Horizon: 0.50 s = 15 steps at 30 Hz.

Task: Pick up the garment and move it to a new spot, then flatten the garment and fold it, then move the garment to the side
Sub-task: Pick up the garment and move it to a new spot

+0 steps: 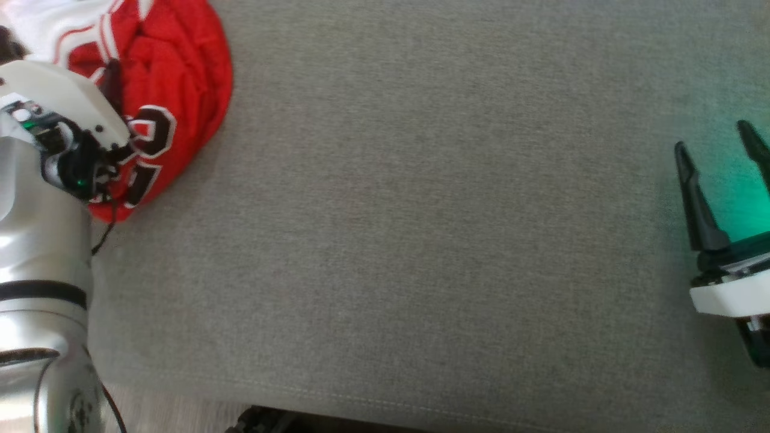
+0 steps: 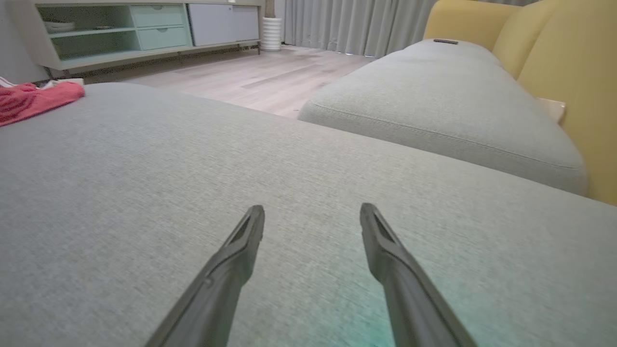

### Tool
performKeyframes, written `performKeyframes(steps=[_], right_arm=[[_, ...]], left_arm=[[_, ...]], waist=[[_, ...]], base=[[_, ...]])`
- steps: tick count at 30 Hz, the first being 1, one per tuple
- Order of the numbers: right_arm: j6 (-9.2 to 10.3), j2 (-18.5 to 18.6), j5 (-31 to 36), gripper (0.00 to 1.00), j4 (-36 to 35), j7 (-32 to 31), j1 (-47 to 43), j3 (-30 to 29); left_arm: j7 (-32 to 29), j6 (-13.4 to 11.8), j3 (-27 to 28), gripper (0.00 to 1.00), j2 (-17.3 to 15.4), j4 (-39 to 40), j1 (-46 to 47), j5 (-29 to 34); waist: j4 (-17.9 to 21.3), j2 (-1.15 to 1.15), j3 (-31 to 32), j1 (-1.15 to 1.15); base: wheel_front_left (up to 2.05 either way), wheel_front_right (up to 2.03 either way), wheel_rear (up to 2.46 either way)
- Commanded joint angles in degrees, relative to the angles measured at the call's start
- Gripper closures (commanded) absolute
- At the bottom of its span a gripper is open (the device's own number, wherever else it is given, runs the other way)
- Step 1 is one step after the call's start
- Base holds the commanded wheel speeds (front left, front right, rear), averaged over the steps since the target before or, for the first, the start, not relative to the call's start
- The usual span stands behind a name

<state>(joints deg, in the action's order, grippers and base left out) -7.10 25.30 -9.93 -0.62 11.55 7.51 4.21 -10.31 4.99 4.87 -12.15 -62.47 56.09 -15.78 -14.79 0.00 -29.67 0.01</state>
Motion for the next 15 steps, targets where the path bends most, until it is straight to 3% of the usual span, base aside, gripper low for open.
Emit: performKeyframes(steps=[1, 2, 3, 9, 15], right_arm=[[-0.39, 1.44, 0.67, 0.0, -2.19, -0.12, -0.66, 0.06], [-0.39, 1.44, 0.78, 0.0, -2.41, -0.17, -0.78, -0.1], [-0.39, 1.31, 0.87, 0.0, -2.63, -0.18, -0.89, -0.27], [-0.39, -0.02, 1.06, 0.0, -2.0, 0.45, -0.84, 0.16], [-0.39, -3.56, 0.93, 0.0, 1.65, 2.18, 0.91, 2.79]], left_arm=[[1.8, -0.92, 0.73, 0.04, -3.92, 0.4, 1.11, 0.81], [3.22, -1.06, 0.33, 0.31, -4.14, -0.05, 1.17, 1.26], [5.08, -1.04, 0.21, 1.0, -4.33, -0.27, 1.36, 1.4], [14.19, -0.47, -1.08, 1.0, -5.52, -1.14, 3.21, 2.57], [21.92, 1.25, -5.09, 1.0, -7.19, 0.69, 6.65, 5.34]], waist=[[0.91, 0.0, -0.52, -0.01], [1.06, 0.0, -0.43, -0.01], [1.16, 0.0, -0.32, -0.01], [1.57, 0.0, 2.09, -0.01], [3.47, 0.0, 8.31, -0.01]], base=[[0.0, 0.0, 0.0], [0.0, 0.0, 0.0], [0.0, 0.0, 0.0], [0.0, 0.0, 0.0], [0.0, 0.0, 0.0]])
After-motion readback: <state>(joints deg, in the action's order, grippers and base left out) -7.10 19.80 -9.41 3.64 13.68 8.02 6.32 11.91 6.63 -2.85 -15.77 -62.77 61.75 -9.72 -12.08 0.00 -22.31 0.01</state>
